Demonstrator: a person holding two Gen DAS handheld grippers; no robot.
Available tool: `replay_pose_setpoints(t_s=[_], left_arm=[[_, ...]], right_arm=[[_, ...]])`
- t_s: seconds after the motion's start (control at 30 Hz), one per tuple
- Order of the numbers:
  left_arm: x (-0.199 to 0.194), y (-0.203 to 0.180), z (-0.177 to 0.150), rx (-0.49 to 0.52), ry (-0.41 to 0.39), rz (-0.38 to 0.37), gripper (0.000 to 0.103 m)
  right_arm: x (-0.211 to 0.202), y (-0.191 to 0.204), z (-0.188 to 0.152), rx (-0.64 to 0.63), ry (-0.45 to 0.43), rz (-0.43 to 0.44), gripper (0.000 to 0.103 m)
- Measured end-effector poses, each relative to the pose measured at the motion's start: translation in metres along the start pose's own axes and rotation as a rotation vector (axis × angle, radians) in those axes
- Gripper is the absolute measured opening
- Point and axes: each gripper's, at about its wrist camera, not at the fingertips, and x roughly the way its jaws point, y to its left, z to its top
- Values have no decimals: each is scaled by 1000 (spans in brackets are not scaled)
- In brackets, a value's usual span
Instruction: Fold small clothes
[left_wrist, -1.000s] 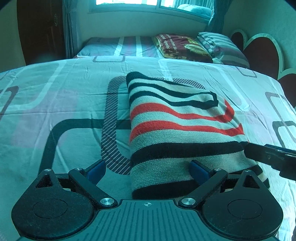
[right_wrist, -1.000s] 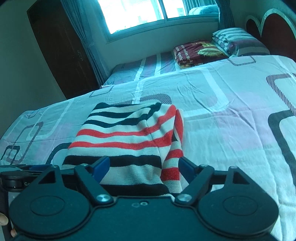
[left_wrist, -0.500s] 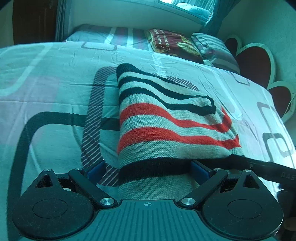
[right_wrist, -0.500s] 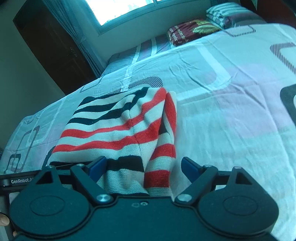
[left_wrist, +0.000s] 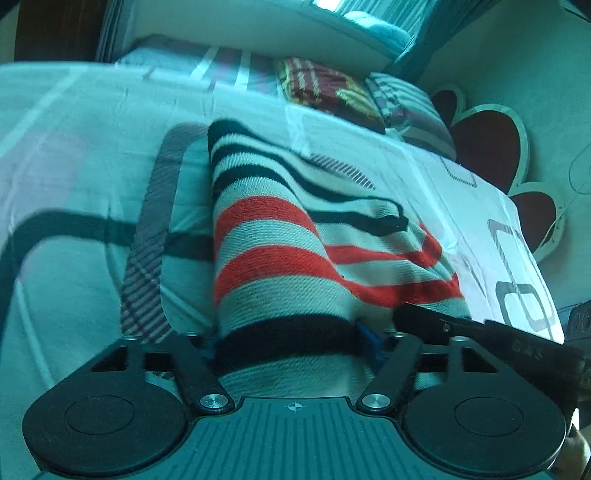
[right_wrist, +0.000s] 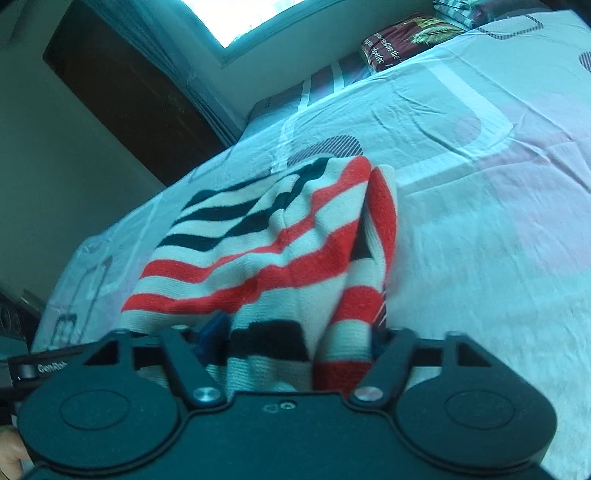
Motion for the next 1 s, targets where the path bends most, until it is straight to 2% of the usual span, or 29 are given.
replay_pose_setpoints(t_s=[0.07, 0.27, 0.47, 0.73, 1.0], left_arm=[[-8, -5, 1, 21, -23, -3, 56], [-39, 2, 12, 17, -86, 3, 54], [-92, 38, 25, 29, -144, 57, 54], [-156, 140, 34, 6, -196, 169, 54], [-169, 273, 39, -1, -159, 192, 54]], right_arm=[[-7, 4, 0, -2, -23, 12, 45], [-24, 38, 0, -54, -82, 69, 41], [-15, 93, 0, -94, -84, 150, 41], [42, 198, -25, -139, -48, 236, 41], [122, 282, -69, -101, -36, 217, 40]])
